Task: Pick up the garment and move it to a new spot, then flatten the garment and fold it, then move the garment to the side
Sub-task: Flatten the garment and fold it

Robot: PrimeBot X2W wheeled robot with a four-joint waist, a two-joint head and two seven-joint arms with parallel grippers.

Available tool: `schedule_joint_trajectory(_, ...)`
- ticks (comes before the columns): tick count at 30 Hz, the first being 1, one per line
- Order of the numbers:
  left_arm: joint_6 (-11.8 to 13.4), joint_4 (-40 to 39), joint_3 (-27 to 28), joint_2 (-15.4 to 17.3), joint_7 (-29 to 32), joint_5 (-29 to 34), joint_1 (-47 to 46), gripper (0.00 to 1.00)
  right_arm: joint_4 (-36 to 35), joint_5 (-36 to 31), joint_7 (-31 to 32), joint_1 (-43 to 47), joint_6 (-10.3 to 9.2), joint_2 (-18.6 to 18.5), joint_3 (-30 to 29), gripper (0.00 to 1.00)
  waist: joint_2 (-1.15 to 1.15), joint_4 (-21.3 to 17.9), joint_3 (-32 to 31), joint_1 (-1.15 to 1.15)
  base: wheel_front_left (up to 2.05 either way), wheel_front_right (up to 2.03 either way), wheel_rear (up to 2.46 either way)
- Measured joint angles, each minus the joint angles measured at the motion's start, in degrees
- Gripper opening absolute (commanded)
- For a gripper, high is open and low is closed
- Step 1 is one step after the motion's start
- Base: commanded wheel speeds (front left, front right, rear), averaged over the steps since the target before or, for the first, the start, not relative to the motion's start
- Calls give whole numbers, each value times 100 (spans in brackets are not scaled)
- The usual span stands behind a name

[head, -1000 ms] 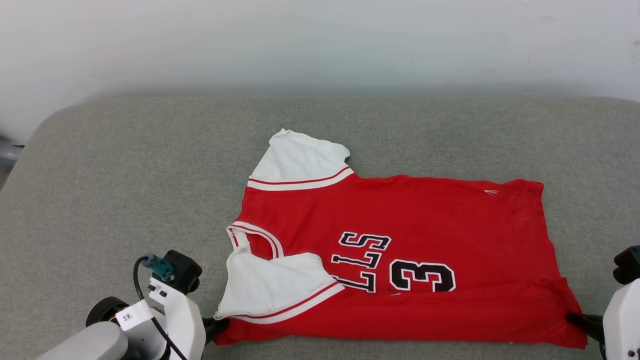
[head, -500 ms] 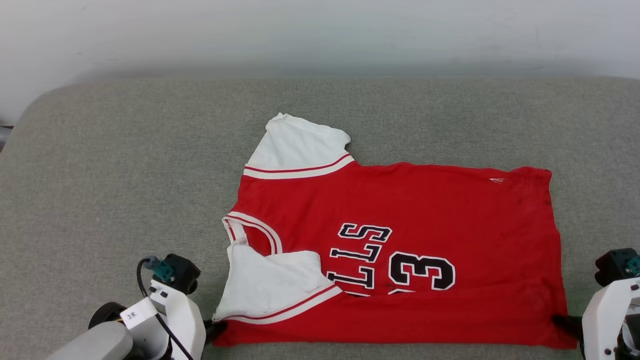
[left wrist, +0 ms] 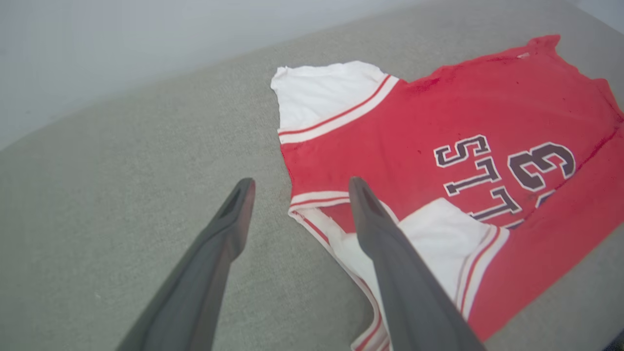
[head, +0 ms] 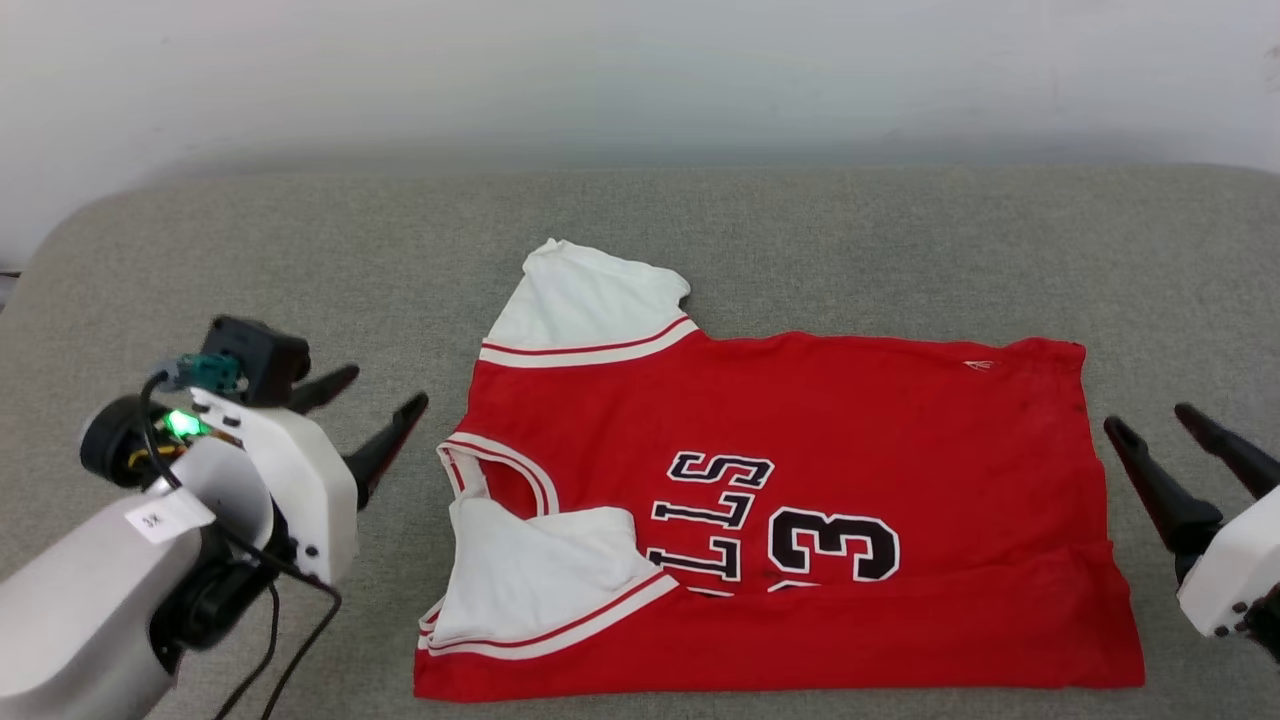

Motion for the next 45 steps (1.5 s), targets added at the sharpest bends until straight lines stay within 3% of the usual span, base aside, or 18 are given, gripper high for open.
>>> schedule_joint_trajectory(7, 147, 237, 216, -330, -300, 500, -944, 100, -666, -1046, -1050, -112, 0, 840, -603, 100, 0, -130, 341, 0, 0, 0, 0)
schedule_joint_trajectory(14, -77, 929, 207, -708, 146, 780, -2224, 100, -1247, -1464, -1534, -181, 0, 1346, -712, 100, 0, -328, 903, 0, 0, 0, 0)
schedule_joint_trajectory(23, -720, 2068, 35, -1077, 1995, 335, -3774, 100, -1629, -1639, -1575, -417, 1, 1549, -527, 100, 0, -687, 1732, 1, 0, 0, 0)
schedule_joint_trajectory(31, -910, 2705, -183, -1110, 3786, -60, -4704, 100, -1682, -1644, -1569, -669, 1, 1604, -427, 100, 0, -1029, 2389, 1, 0, 0, 0)
schedule_joint_trajectory(43, -956, 3237, -553, -1107, 4492, 100, -5021, 100, -1500, -1529, -1670, -935, 1, 1570, -283, 100, 0, -1278, 2956, 0, 0, 0, 0)
schedule_joint_trajectory(44, -961, 3240, -557, -1113, 4502, 49, -5021, 98, -1482, -1510, -1677, -946, 1, 1566, -286, 100, 0, -1272, 2959, 0, 0, 0, 0)
schedule_joint_trajectory(45, -965, 3242, -559, -1115, 4493, 11, -5019, 30, -1464, -1481, -1677, -968, 1, 1557, -286, 100, 0, -1267, 2956, 0, 0, 0, 0)
